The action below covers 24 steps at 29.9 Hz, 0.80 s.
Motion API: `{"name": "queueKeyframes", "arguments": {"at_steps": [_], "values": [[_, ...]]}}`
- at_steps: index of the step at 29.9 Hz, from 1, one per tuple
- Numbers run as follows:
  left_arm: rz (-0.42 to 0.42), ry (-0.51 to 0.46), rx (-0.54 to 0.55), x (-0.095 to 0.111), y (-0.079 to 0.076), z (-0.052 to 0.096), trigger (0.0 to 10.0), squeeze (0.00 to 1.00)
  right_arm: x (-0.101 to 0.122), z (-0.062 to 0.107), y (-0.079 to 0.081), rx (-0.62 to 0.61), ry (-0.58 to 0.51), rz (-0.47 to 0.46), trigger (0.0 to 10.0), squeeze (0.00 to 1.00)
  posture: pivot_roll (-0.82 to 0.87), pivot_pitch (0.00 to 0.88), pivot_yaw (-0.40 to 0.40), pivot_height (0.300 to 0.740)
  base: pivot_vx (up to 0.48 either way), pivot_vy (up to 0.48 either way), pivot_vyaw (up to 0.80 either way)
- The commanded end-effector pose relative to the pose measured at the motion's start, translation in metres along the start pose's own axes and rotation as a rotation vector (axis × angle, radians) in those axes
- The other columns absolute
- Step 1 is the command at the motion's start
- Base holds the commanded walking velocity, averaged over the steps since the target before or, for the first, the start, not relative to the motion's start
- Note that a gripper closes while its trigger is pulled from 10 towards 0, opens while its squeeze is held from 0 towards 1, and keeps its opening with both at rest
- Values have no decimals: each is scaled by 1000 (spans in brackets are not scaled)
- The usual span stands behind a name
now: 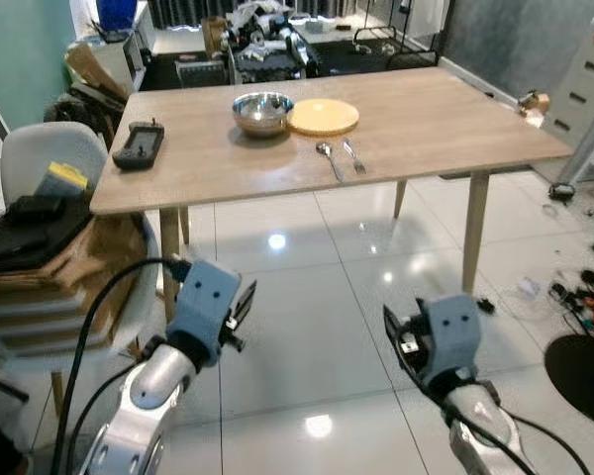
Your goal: Setting the table
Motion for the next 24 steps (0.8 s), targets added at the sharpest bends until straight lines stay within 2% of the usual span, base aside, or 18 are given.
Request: {"name": "queueKeyframes", "arguments": {"at_steps": [1,7,12,24], "values": [[-1,22,-2,-6,1,5,10000,0,-3,1,1,-8,4,-29,10000,0,78,82,113,740,480,0,0],[-3,29,1,-8,3,7,10000,0,5,-4,-4,-40,-28,-75,10000,0,88,78,110,740,472,0,0],[-4,34,10,-9,5,8,10000,0,5,-9,-3,-45,-26,-77,10000,0,95,76,105,740,472,0,0],[-8,44,19,-11,8,11,10000,0,3,-8,-2,-51,-23,-92,10000,0,101,83,100,740,474,0,0]]}}
Point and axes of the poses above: a point about 5 cm out from each wrist's last joint towards the gripper, its own z axis pointing back from the gripper into the wrist, its own x axis along the axis of the wrist's last joint, y = z × x, the point moved 6 cm from there along -z, pointing out of the wrist towards the gripper, and after that the axes turned 1 degree about z, right-handed, at the moved point
